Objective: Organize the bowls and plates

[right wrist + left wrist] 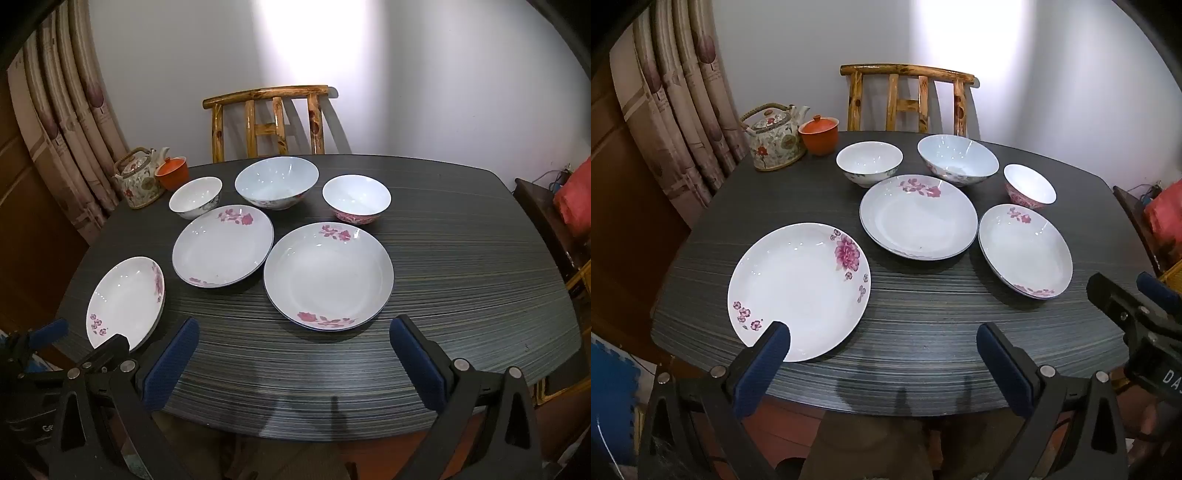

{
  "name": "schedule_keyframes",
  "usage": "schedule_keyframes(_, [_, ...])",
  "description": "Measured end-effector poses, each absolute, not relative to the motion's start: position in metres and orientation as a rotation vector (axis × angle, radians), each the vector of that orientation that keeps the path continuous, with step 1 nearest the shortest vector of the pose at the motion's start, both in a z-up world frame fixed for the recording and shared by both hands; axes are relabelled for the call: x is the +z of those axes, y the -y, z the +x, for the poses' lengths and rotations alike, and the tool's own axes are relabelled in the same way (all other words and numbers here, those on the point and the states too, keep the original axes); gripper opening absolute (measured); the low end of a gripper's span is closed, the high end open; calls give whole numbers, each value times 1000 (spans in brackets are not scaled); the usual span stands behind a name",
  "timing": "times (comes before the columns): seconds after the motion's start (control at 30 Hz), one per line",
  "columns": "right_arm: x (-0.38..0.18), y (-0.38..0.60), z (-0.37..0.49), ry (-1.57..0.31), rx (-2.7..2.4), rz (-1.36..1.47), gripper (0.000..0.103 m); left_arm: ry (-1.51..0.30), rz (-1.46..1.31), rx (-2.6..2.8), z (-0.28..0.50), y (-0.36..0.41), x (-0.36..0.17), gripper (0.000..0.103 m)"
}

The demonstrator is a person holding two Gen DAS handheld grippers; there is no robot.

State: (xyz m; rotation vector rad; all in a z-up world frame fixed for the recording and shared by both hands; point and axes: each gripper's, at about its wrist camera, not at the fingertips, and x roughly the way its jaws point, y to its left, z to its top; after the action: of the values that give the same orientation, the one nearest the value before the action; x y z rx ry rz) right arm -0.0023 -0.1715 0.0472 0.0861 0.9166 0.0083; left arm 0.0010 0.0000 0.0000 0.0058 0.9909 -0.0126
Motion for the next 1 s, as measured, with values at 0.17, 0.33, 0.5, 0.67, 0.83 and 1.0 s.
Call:
schedule_keyframes(0.17, [47, 172, -1, -924, 10, 88, 102, -986, -7, -16, -2, -2, -4, 103])
schedule_keyframes(0.33, [45, 171, -2, -927, 12, 90, 102, -1005, -4, -29, -2, 1, -6, 103])
schedule_keyframes(0.5, [46, 171, -2, -925, 4, 88, 102, -1022, -4, -36, -2, 2, -8, 103])
schedule_keyframes(0.67, [47, 170, -3, -930, 2, 90, 102, -1027, 2, -66, -3, 3, -9, 103])
schedule_keyframes(0.83, [46, 170, -3, -930, 9, 96, 102, -1038, 19, -83, -2, 6, -10, 103])
schedule_keyframes(1.0, [46, 170, -4, -931, 10, 99, 102, -1056, -5, -102, -1, 4, -13, 103])
